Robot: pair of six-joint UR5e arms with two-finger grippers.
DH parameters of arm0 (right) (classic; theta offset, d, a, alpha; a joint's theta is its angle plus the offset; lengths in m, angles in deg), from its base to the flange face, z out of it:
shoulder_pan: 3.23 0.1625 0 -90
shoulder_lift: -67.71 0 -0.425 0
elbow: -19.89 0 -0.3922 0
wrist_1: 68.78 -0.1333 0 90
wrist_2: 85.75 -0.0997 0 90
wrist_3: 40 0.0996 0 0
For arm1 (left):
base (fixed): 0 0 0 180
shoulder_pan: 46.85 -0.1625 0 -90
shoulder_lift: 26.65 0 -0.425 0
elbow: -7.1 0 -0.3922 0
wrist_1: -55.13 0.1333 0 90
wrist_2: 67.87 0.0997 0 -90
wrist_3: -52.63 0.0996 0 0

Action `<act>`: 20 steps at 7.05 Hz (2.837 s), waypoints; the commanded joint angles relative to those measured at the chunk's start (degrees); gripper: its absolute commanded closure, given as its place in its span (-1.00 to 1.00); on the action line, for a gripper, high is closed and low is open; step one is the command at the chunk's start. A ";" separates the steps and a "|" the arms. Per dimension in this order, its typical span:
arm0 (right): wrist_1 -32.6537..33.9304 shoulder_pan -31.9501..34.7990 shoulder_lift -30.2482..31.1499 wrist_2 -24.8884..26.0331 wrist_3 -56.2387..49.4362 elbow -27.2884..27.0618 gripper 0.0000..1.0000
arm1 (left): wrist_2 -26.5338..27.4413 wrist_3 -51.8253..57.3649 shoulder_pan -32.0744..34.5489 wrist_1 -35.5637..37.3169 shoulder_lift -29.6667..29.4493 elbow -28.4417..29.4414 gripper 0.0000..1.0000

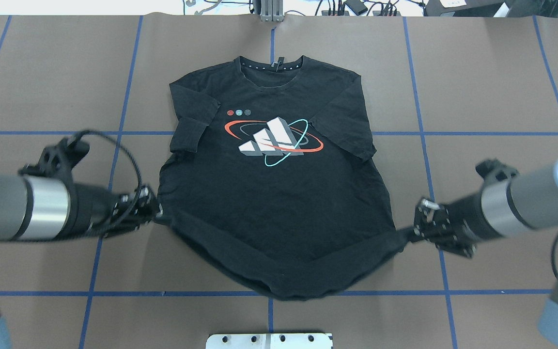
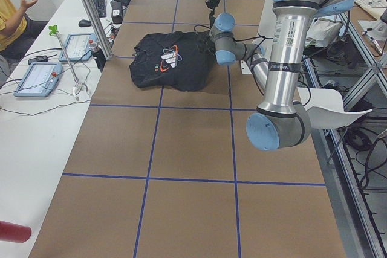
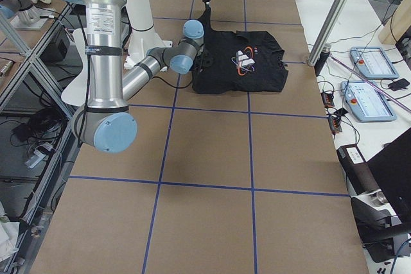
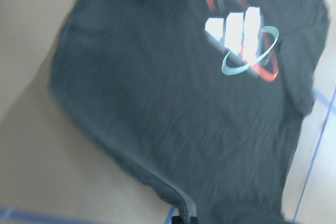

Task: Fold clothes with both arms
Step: 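Lift the hem with both grippers and fold it toward the collar, then release the hem near the collar and raise both grippers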

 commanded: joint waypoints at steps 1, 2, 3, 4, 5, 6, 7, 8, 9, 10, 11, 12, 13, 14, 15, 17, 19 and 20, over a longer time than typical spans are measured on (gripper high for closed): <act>8.88 9.45 -12.18 -2.69 -9.07 10.15 1.00 | -0.55 2.87 9.09 -0.18 -5.65 8.36 1.00; 12.57 12.27 -17.45 -2.70 -10.17 14.80 1.00 | -1.85 4.53 13.05 -0.62 -6.62 11.00 1.00; 14.17 14.73 -20.98 -2.53 -12.53 18.68 1.00 | -2.13 5.77 15.43 -0.97 -7.50 14.25 1.00; 14.36 17.11 -21.89 -2.61 -15.69 20.89 1.00 | -2.13 7.26 16.42 -2.97 -8.29 17.85 1.00; 14.36 17.91 -23.46 -2.18 -17.11 23.17 1.00 | -2.04 7.36 16.69 -6.04 -8.47 21.10 1.00; 14.36 18.01 -26.87 -1.56 -17.22 27.72 1.00 | -2.04 7.45 17.30 -8.24 -10.12 24.79 1.00; 14.01 17.92 -30.56 -0.60 -18.17 32.81 1.00 | -1.96 7.45 17.57 -8.53 -13.10 28.74 1.00; 13.58 18.01 -33.90 0.37 -20.01 37.83 1.00 | -1.78 8.32 17.83 -10.18 -15.04 33.13 1.00; 13.31 17.84 -36.29 1.86 -20.99 42.05 1.00 | -1.52 8.33 18.27 -15.51 -17.32 40.14 1.00; 12.61 16.96 -38.83 4.05 -20.91 45.84 1.00 | -1.52 8.41 19.05 -19.22 -20.48 46.56 1.00; 9.21 16.09 -39.38 6.33 -20.91 49.35 1.00 | -1.25 9.02 19.32 -22.30 -21.56 51.32 1.00; 3.35 15.90 -39.47 7.22 -20.91 53.65 1.00 | 1.36 9.73 19.33 -26.07 -22.18 55.29 1.00; 0.94 15.64 -39.65 7.41 -20.91 55.70 0.24 | 1.91 9.82 19.33 -27.07 -24.44 59.33 0.15; 0.57 13.90 -40.52 11.32 -20.21 56.50 -0.98 | 3.57 9.91 19.24 -28.03 -25.60 62.07 -0.32; 0.82 13.18 -42.10 12.76 -18.81 56.51 -1.00 | 4.02 9.91 19.24 -29.09 -25.52 62.44 -0.46; 0.56 12.74 -42.20 12.33 -18.80 55.03 -1.00 | 4.02 9.82 19.24 -29.18 -25.61 62.10 -0.49; 0.83 9.60 -29.90 12.77 -17.58 38.60 -1.00 | 3.58 9.82 19.41 -28.75 -25.17 59.38 -0.53; 0.65 7.92 -21.89 12.68 -17.39 29.09 -1.00 | 3.67 9.47 19.33 -28.83 -24.82 58.67 -0.53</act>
